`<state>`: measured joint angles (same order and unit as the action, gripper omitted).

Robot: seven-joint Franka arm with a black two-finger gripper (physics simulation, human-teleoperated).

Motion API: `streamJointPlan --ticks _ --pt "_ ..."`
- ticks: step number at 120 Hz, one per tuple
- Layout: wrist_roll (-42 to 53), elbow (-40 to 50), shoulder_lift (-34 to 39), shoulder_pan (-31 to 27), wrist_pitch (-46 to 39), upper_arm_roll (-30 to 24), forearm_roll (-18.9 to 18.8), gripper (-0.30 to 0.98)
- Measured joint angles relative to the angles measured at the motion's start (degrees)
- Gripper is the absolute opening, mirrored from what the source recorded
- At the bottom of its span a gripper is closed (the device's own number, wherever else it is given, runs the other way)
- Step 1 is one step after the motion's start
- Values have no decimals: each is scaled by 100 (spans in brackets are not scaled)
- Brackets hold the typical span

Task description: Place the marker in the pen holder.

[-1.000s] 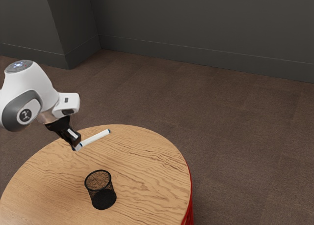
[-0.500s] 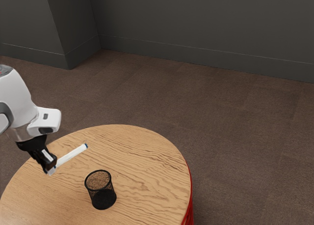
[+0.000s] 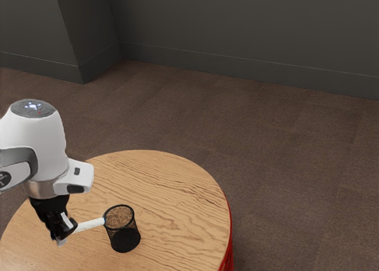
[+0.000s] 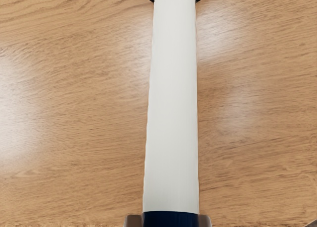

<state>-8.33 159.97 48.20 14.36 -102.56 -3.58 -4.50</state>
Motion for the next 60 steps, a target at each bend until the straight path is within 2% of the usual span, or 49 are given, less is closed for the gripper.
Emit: streamJointPlan --ticks 18,60 --pt "-210 -187 -287 -8 66 -421 26 -4" --pt "-477 -824 -1575 -292 -67 -463 -26 -4"
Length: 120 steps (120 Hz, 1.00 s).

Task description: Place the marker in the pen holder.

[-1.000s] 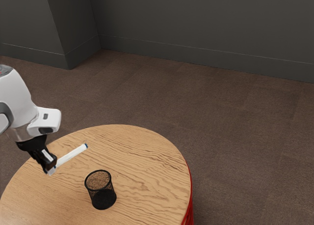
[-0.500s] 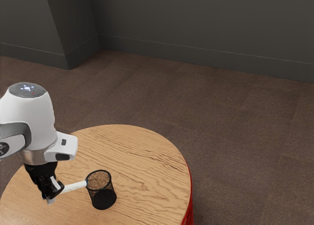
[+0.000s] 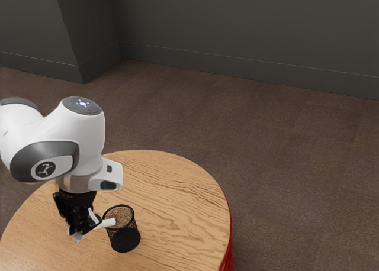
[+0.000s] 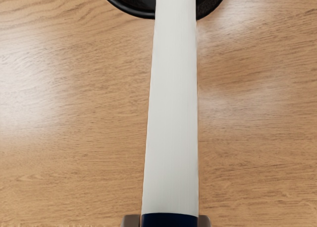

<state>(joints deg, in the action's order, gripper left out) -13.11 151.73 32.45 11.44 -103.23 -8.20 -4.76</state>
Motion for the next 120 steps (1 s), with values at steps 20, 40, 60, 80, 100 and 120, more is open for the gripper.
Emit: streamJointPlan --ticks 20,40,60,80,100,120 --pt "-79 -272 -515 -68 -57 -6 -19 -4" --pt "-137 -740 -1069 -158 1 -6 -70 -4" --pt "-145 -978 -1359 -176 123 -6 -90 18" --pt "-143 -1060 -1102 -259 176 5 -134 46" --pt "-131 -2439 -831 -799 157 56 -204 58" --pt "4 -5362 -1988 -876 532 487 -222 64"
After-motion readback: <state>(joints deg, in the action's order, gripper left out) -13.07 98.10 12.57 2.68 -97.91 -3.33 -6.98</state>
